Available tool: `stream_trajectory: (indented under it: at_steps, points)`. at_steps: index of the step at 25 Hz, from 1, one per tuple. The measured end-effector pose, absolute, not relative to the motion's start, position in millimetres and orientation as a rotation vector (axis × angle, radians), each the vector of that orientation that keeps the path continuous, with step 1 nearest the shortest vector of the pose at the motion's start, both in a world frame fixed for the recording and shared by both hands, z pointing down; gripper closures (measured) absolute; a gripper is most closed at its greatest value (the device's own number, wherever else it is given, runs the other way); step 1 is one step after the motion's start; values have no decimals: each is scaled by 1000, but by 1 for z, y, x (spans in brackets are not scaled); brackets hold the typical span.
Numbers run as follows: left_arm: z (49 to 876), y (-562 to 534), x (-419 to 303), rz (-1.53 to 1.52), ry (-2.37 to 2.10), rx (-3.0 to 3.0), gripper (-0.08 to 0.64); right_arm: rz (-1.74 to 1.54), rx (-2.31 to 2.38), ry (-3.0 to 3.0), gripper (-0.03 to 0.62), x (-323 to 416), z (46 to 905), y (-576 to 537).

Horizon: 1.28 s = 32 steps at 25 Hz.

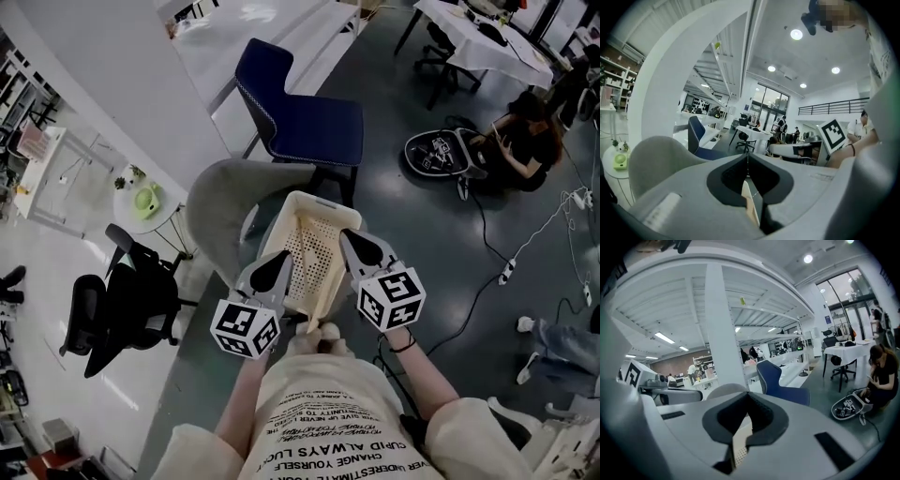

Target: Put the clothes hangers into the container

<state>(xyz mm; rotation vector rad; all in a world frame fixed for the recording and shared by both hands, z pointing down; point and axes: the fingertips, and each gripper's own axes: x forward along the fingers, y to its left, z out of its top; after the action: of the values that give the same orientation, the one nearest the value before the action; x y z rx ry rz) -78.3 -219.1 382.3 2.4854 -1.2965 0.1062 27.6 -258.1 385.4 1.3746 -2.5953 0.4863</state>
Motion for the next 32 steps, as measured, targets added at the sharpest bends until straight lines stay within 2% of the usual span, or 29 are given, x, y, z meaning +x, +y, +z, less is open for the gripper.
stream_trajectory:
  at_steps: [17,32]
  points:
    - [313,-225,-98,59,-1437,2623,535,380,1599,-2726,589,61,308,-244]
    - [305,-216,-108,69,-1528,2609,535,371,1635,-2700,589,80,309,-232]
